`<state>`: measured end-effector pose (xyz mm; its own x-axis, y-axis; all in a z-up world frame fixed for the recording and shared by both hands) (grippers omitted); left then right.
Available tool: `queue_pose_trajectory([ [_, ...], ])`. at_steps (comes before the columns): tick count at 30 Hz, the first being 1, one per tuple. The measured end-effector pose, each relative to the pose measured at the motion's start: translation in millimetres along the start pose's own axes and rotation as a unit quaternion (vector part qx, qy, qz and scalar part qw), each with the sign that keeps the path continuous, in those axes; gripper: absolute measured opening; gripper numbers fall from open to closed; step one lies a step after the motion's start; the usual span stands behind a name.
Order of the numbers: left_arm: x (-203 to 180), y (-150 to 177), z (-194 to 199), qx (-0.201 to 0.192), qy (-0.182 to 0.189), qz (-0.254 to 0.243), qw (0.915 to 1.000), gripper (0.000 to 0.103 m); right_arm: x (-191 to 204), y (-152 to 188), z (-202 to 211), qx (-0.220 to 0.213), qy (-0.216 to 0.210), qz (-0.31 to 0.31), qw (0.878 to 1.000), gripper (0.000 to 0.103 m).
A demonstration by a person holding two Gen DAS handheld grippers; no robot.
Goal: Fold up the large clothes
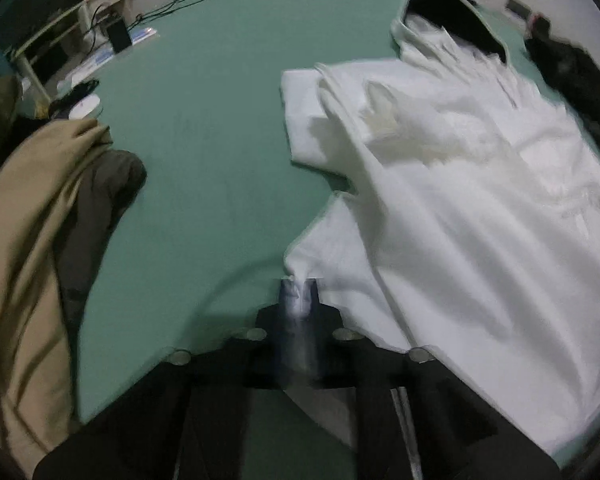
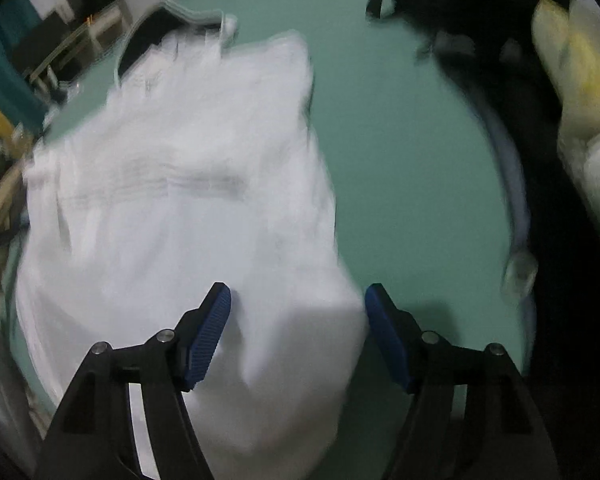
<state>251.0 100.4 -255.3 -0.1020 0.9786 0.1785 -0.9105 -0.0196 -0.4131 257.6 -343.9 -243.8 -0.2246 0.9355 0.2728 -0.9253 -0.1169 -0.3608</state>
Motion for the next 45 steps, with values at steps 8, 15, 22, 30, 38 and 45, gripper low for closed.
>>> queue_pose_trajectory([
  [8,26.2,55.8,61.4,-0.007,-0.005,0.027,0.9996,0.004,14.7,31.9,26.5,-0.006,0.008,0.04,0.999,0.006],
  [15,68.8,97.3,106.3,0.0,0.009,0.091,0.9958,0.004,36.5,37.7,59.2,-0.028,-0.009,0.042,0.999,0.006],
  [22,70.0,130.3,88.1,0.067,0.028,0.08,0.9942,0.006,26.9,42.6,35.4,0.017,0.024,0.023,0.999,0.011],
  [30,89.7,74.1,109.8,-0.003,0.028,0.114,0.993,0.055,16.2,42.7,45.6,0.031,0.099,0.025,0.994,0.046],
  [38,49.7,-66.2,93.3,-0.098,0.075,0.096,0.9877,0.055,38.6,-57.4,59.8,-0.037,0.113,0.056,0.991,0.061],
  [45,30.8,-148.8,33.2,-0.115,0.093,0.142,0.9787,0.055,74.9,-187.9,10.6,-0.083,0.073,0.097,0.989,0.061],
])
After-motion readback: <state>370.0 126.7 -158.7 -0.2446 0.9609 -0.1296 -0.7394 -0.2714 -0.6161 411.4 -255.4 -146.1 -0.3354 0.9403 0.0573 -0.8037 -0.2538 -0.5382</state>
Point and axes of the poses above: each gripper's, at about its wrist camera, not at the fingertips, and z roughly against the way its jaws point, x to its left, y to its underside, the point moved 10 cm from there along -z, roughly the way its jaws point, and after that the axes turned 7 degrees about -y, right-handed, at the moved point
